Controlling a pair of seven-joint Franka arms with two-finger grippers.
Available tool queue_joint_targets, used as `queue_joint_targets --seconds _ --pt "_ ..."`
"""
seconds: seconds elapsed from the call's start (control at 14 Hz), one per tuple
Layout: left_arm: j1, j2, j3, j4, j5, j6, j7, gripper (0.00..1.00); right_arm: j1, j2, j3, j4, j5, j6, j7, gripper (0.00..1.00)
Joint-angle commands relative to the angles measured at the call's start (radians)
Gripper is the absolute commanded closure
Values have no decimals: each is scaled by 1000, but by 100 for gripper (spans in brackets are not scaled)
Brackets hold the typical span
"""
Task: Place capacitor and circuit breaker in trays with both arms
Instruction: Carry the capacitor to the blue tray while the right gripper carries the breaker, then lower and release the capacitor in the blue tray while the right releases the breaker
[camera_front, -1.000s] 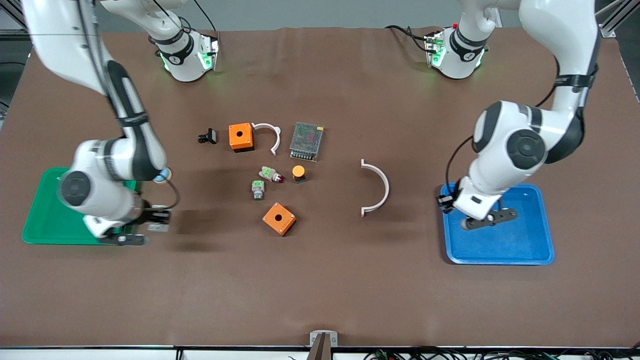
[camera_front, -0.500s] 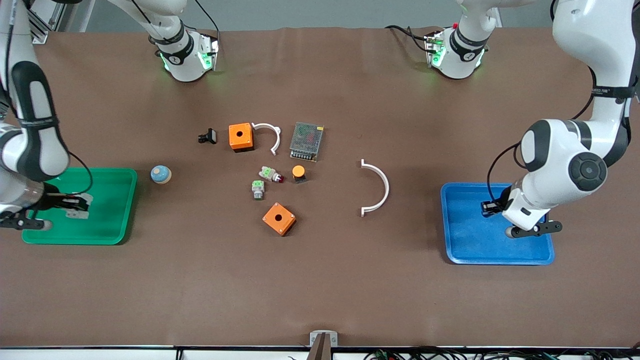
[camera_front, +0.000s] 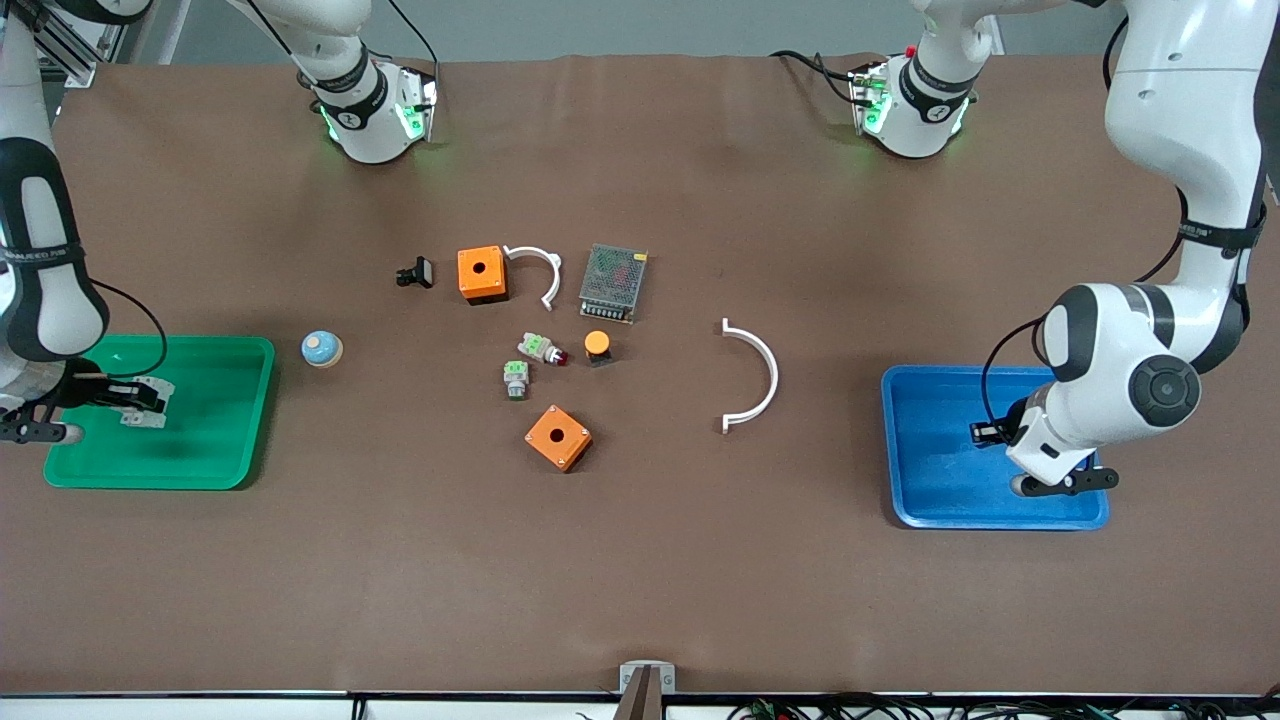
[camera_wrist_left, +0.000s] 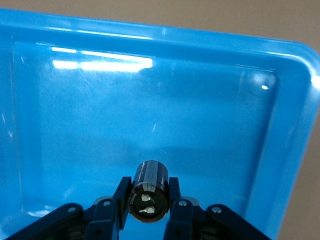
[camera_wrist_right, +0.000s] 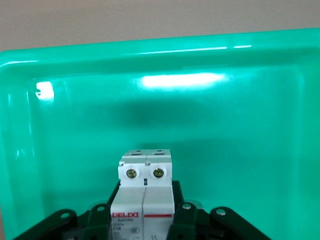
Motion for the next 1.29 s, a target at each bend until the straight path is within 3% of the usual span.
queue_joint_targets --seconds 0.0,0.5,0.57,0.64,0.71,0.86,1.07,1.21 --pt "12 48 -4 38 27 40 3 75 0 8 7 -3 23 20 -29 100" --pt "10 82 -4 37 29 81 2 74 5 46 5 -14 17 102 -26 98" --pt "10 87 -4 37 29 81 2 73 6 46 5 -11 14 100 -26 76" --pt "10 87 -4 37 29 81 2 71 6 46 5 -9 10 99 -29 11" --pt "11 82 -4 37 29 81 2 57 8 46 5 -8 8 97 -33 0" --pt "12 65 -4 35 30 78 5 0 20 40 3 4 -10 89 -32 0" --pt "12 -36 -7 23 30 16 6 0 32 10 3 43 -73 38 -27 0" --pt "15 -129 -12 24 27 -130 18 0 60 -24 2 130 -95 -121 -20 0"
